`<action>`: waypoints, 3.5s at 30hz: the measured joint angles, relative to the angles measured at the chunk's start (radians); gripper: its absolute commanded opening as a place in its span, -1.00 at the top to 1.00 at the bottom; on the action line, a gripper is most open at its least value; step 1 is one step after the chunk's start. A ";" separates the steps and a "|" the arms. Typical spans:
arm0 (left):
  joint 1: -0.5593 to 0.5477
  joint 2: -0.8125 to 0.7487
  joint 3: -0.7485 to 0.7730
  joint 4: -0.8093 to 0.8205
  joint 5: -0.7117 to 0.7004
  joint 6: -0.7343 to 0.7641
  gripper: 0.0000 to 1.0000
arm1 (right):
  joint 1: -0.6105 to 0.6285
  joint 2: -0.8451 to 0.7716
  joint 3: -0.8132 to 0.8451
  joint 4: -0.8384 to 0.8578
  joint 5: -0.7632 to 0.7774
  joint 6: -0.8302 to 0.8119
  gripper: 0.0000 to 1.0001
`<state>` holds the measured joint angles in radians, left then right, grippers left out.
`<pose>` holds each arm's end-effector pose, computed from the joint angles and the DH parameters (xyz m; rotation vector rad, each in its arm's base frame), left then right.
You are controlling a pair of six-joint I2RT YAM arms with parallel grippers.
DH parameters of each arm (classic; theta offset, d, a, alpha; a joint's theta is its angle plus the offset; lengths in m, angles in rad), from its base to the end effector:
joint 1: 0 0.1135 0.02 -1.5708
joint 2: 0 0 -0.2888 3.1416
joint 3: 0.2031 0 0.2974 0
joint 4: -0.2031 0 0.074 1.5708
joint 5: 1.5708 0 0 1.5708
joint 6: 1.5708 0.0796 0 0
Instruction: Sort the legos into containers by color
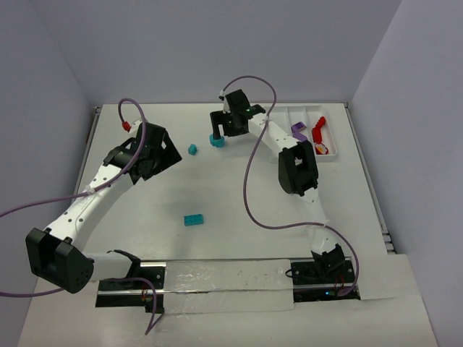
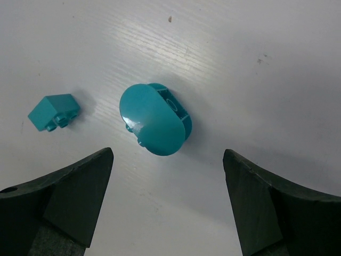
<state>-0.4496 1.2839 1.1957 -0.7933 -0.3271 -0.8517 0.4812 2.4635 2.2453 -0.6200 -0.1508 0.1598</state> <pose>0.3072 -0.1198 0.3093 -0.6176 2.3195 -0.2064 0.5657 0.3089 0.1767 -0.4623 2.4079 0.4719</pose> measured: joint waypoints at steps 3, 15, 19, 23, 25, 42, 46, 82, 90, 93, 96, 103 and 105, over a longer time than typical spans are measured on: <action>0.000 0.000 0.006 0.000 0.000 0.002 -0.82 | 0.000 0.023 0.031 0.001 -0.011 0.011 -0.80; 0.000 0.006 0.016 0.001 0.001 0.013 -0.82 | 0.000 0.063 0.078 0.009 -0.070 0.053 -0.50; 0.000 0.009 0.016 0.002 0.001 0.021 -0.82 | 0.002 0.063 0.078 0.008 -0.085 0.052 -0.48; 0.000 0.009 0.016 0.002 0.001 0.024 -0.82 | 0.007 0.063 0.078 0.008 -0.100 0.052 -0.47; 0.000 0.009 0.015 0.002 0.001 0.025 -0.82 | 0.011 0.063 0.078 0.008 -0.102 0.052 -0.47; 0.000 0.005 0.016 0.002 0.003 0.025 -0.82 | 0.058 0.048 0.035 0.035 -0.117 0.048 -0.48; 0.000 0.007 0.016 0.005 0.015 0.025 -0.82 | 0.060 -0.019 -0.068 0.045 -0.116 0.048 -0.52; -0.064 1.087 0.975 -0.099 -0.005 -0.307 -0.70 | -0.142 -1.388 -1.216 0.141 0.190 0.142 -0.70; -0.064 1.193 1.056 -0.053 -0.002 -0.348 -0.61 | -0.142 -1.432 -1.250 0.121 0.177 0.143 -0.71; -0.064 1.219 1.069 -0.034 -0.002 -0.351 -0.59 | -0.142 -1.435 -1.264 0.119 0.168 0.143 -0.71; -0.064 1.243 1.089 -0.013 -0.002 -0.353 -0.52 | -0.142 -1.435 -1.278 0.117 0.162 0.142 -0.71; -0.065 1.273 1.117 0.037 0.008 -0.352 0.35 | -0.142 -1.436 -1.290 0.117 0.161 0.142 -0.70; -0.066 1.272 1.114 0.057 0.020 -0.338 0.44 | -0.142 -1.437 -1.290 0.118 0.161 0.143 -0.71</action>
<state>-0.5156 2.5561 2.3101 -0.7363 -0.3072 -1.1900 0.3397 1.0266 0.9558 -0.5023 0.0104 0.3026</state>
